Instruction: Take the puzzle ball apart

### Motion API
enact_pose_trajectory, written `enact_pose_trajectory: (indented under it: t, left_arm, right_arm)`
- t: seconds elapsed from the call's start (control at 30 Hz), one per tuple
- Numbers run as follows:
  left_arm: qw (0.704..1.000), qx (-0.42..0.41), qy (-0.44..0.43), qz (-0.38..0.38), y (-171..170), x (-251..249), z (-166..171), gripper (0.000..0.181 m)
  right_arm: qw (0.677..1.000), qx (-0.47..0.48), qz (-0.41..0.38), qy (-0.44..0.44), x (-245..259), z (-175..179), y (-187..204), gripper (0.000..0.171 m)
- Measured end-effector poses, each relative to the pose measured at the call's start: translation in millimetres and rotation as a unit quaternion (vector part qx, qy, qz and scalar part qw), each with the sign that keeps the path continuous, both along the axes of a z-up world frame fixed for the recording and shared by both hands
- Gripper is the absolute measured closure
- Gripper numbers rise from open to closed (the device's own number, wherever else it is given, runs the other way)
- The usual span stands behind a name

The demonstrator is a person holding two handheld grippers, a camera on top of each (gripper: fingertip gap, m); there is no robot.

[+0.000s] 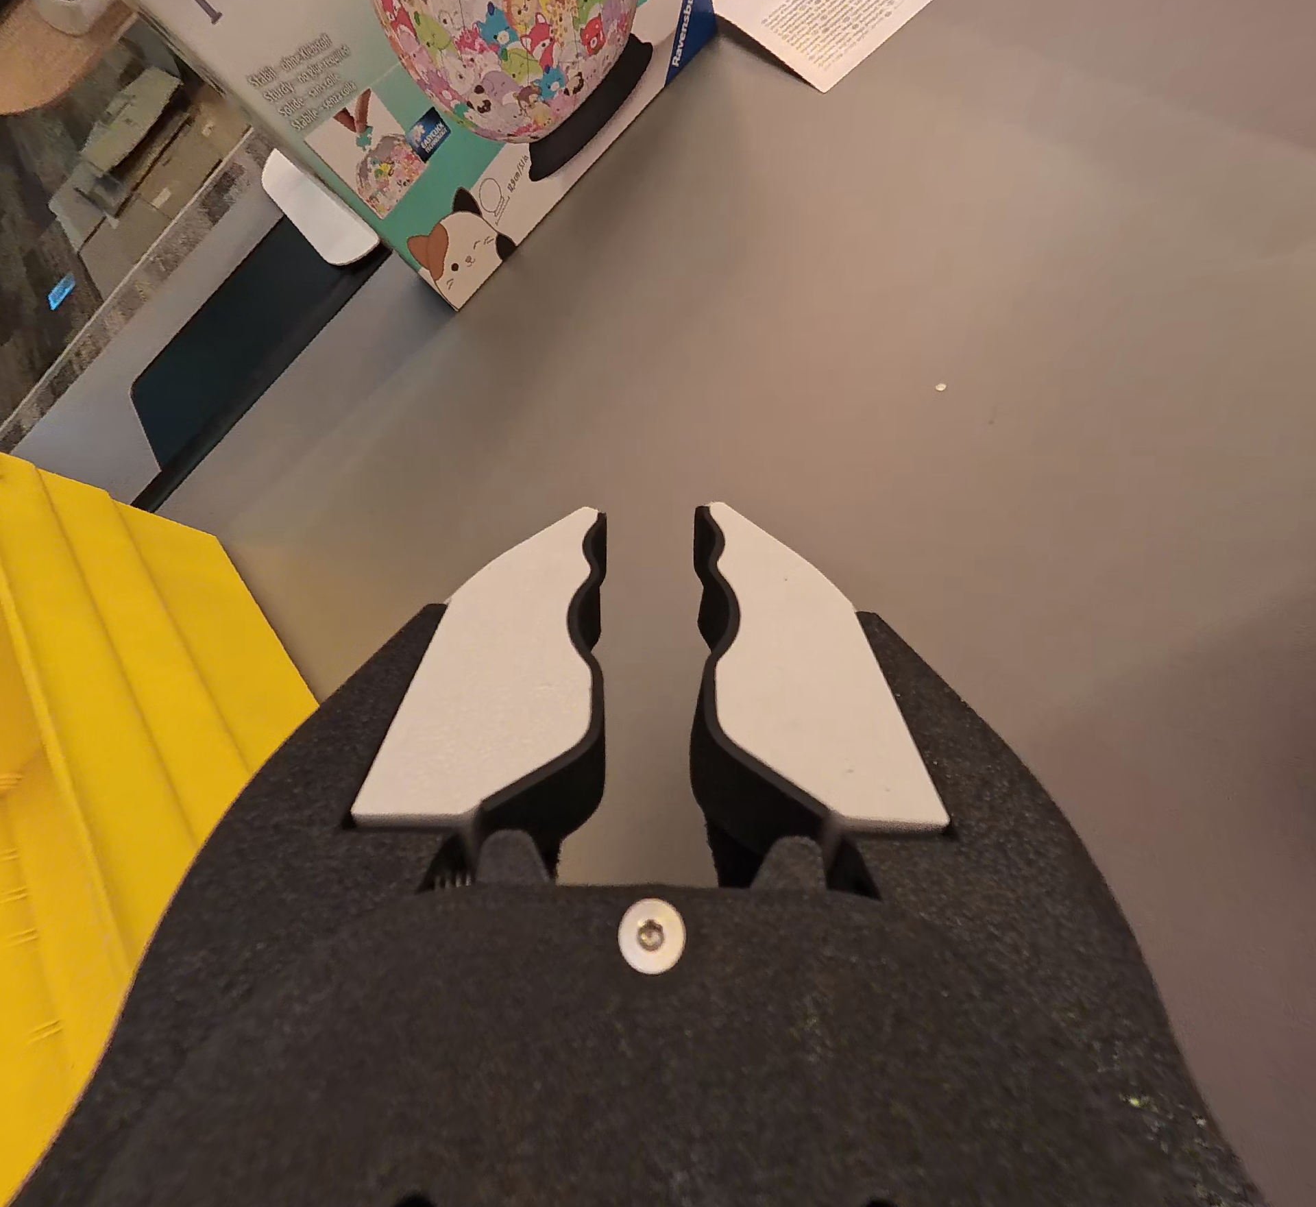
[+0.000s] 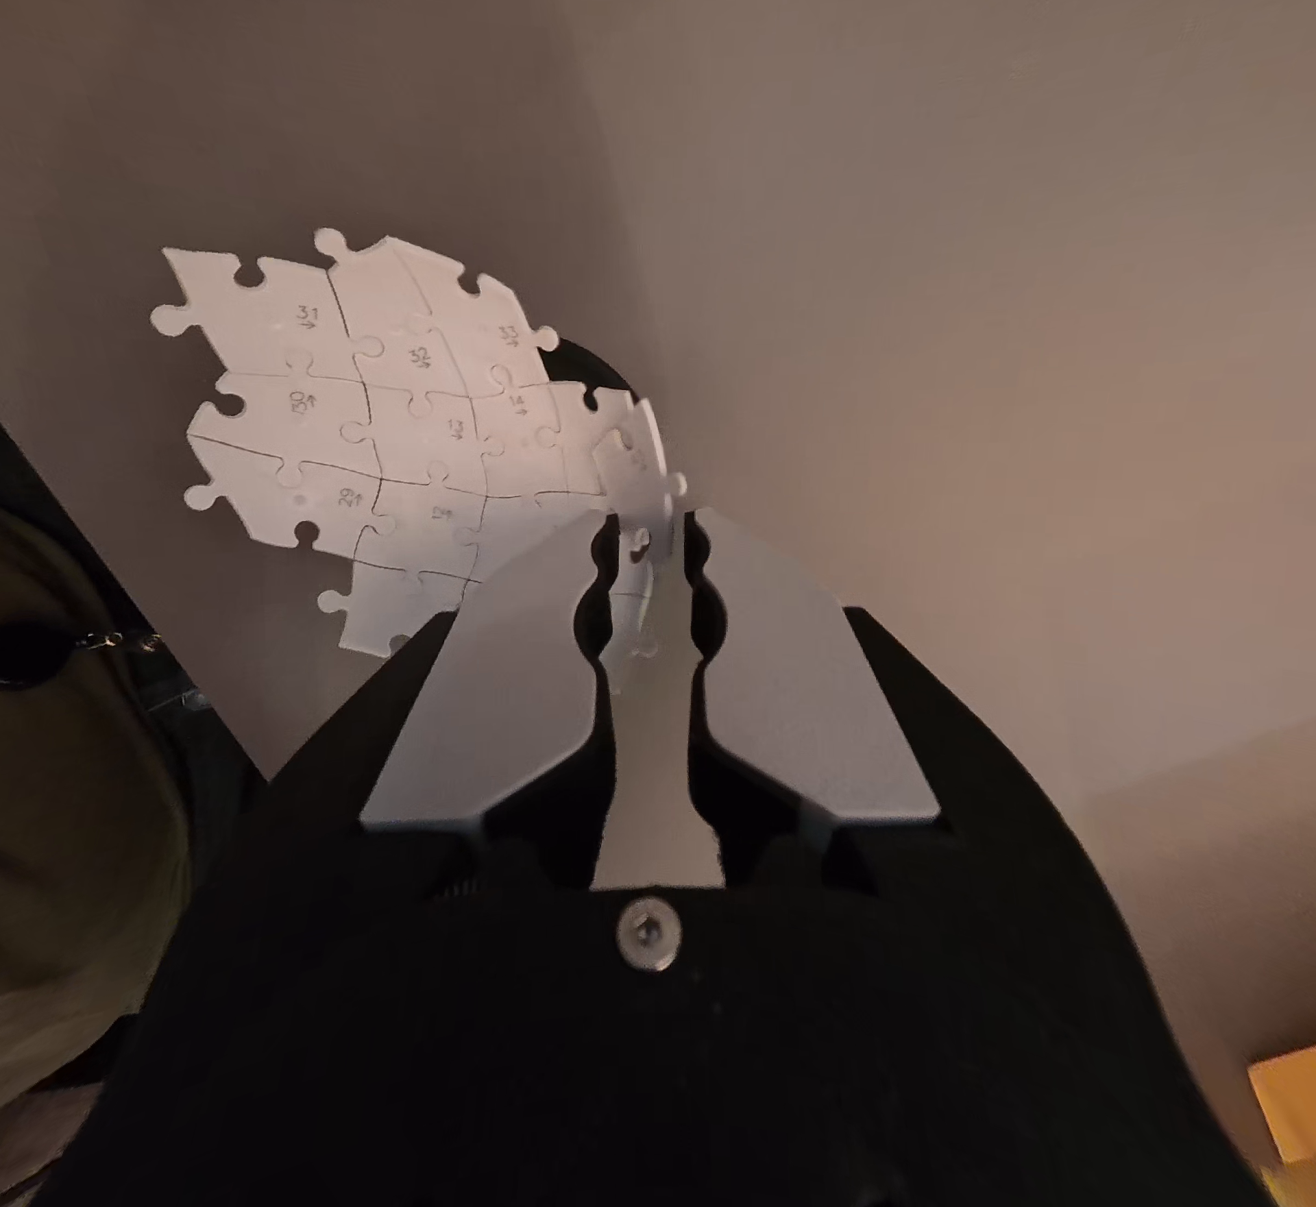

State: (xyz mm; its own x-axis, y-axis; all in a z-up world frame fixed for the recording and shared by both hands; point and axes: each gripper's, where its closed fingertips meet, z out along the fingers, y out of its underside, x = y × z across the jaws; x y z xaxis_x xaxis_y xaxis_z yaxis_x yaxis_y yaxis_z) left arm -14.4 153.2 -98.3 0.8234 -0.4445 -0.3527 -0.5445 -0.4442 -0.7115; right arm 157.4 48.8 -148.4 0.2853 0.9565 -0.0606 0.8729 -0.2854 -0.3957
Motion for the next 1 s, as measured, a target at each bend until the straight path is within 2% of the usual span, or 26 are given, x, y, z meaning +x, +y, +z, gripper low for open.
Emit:
enact_pose_trajectory:
  t: [0.23,0.4,0.47,0.53,0.6,0.63,0.7,0.77,0.87,0.97,1.0]
  left_arm:
    - [1.000,-0.005,0.005,-0.001,0,0,-3,0.158]
    - [1.000,-0.008,0.003,-0.001,0,1,-5,0.158]
    - [1.000,-0.009,0.008,-0.001,0,1,-6,0.158]
    - [1.000,-0.008,0.012,-0.001,-1,1,-6,0.158]
    - [1.000,-0.006,0.013,-0.002,0,2,-5,0.158]
    - [1.000,-0.007,0.013,-0.001,0,2,-5,0.158]
    - [1.000,-0.005,0.011,0.002,0,1,-6,0.158]
    - [1.000,-0.004,0.006,0.001,1,1,-5,0.158]
    - [1.000,-0.001,0.001,0.000,0,3,-3,0.158]
    - [1.000,0.005,-0.003,-0.002,0,4,0,0.158]
    - [1.000,0.008,-0.008,-0.003,0,5,1,0.158]
  right_arm:
    - [0.999,-0.014,0.011,0.048,-1,9,2,0.165]
    - [0.993,-0.021,-0.007,0.113,6,38,7,0.168]
    - [0.990,-0.010,-0.018,0.142,20,69,11,0.168]
    - [0.982,0.066,-0.055,0.170,54,124,36,0.168]
    - [0.955,0.153,-0.152,0.201,112,180,86,0.168]
    - [0.944,0.156,-0.215,0.196,148,188,112,0.168]
    - [0.930,0.122,-0.318,0.141,216,167,160,0.168]
    - [0.921,0.048,-0.371,0.112,252,122,187,0.168]
    - [0.905,-0.047,-0.410,0.098,270,60,202,0.168]
    - [0.890,-0.065,-0.441,0.091,283,30,215,0.166]
    - [0.888,-0.063,-0.448,0.085,288,25,219,0.155]
